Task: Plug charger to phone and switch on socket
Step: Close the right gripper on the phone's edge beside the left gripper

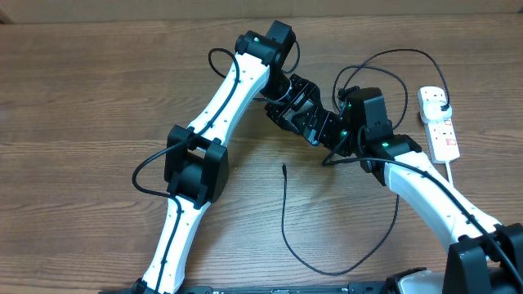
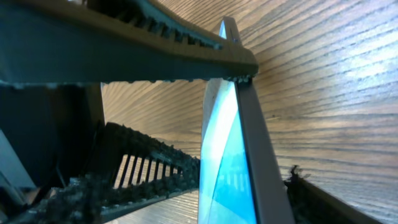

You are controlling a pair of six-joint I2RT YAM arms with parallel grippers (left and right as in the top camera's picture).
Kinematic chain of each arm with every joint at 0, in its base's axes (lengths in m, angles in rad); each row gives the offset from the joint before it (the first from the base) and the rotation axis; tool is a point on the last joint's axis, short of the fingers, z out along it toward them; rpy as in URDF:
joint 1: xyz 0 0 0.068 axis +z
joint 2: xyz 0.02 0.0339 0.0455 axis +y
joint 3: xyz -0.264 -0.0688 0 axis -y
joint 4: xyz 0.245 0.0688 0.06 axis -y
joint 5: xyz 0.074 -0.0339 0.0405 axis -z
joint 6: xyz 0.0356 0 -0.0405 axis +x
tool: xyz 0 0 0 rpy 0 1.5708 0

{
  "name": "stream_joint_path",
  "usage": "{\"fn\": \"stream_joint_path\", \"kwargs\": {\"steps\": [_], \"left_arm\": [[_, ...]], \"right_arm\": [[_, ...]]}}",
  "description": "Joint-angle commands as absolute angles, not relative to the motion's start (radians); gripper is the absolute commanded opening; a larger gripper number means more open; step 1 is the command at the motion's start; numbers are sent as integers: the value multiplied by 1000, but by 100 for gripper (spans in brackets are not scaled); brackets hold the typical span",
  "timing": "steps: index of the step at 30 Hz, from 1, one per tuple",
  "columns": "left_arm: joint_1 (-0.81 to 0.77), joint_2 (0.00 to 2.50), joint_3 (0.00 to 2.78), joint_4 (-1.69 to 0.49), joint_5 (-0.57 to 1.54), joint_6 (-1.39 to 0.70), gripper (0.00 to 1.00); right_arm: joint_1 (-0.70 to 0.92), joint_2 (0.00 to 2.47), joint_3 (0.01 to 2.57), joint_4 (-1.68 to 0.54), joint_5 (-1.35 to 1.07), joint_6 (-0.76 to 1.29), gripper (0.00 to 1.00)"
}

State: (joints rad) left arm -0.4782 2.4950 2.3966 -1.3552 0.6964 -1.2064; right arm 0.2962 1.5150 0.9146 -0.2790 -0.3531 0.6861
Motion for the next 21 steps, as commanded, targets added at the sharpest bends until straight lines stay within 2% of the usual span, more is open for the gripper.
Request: {"fn": "stream_joint_path", "kwargs": {"steps": [1,3,5,7,16,21], "left_arm": [[-481,2489,2426,-1353,742,-1219,4],[-481,2489,2426,-1352,761,-1219,4],[-481,2489,2426,-1352,760,-1219,4],[-481,2489,2426,-1353,760,-1219,4],[-485,2489,2426,-1352,778,-1219,4],[-485,2489,2426,-1352,779,-1220,4]], "right_arm": [[302,1517,936,-275,-322,713,83],[302,1517,936,-273,-318,715,72],[302,1517,936,-273,-314,715,65],[302,1517,936,-274,-315,715,63],[302,1517,936,-274,-314,715,33],[302,1517,936,-274,-314,715,23]]}}
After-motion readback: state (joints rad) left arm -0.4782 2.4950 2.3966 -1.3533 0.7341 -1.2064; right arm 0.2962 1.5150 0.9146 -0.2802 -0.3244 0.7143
